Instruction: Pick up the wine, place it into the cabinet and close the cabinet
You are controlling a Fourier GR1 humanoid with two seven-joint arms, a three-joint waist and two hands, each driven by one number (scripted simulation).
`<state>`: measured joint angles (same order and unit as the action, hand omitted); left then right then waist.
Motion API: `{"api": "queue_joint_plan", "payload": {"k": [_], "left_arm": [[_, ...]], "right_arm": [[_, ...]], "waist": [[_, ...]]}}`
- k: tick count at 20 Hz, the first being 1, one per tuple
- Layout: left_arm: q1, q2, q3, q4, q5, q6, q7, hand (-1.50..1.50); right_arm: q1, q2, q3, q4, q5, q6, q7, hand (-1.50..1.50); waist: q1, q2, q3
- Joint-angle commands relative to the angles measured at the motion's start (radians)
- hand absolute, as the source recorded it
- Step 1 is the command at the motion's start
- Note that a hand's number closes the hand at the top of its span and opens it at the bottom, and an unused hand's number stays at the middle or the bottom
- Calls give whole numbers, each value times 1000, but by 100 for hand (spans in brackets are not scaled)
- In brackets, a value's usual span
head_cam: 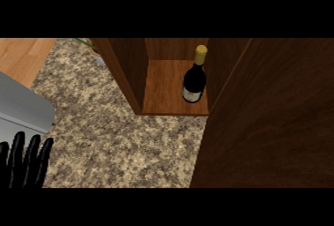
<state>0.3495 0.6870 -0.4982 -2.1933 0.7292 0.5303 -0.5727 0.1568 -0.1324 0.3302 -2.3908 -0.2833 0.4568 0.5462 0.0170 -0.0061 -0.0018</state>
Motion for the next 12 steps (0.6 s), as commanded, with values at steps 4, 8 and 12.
{"api": "queue_joint_plan", "payload": {"k": [4, 8, 12], "left_arm": [[221, 88, 188, -21, 105, -206, -84, -150], [287, 119, 308, -34, 164, -271, -79, -150], [359, 134, 386, -31, 187, -370, -96, -150]], "right_arm": [[-83, 111, 253, -90, 184, -130, 128, 150], [-204, 131, 363, -49, 302, -241, 177, 150], [-365, 132, 457, 54, 406, -377, 156, 150]], "waist": [[6, -4, -2], [8, -2, -1], [14, -2, -1]]}}
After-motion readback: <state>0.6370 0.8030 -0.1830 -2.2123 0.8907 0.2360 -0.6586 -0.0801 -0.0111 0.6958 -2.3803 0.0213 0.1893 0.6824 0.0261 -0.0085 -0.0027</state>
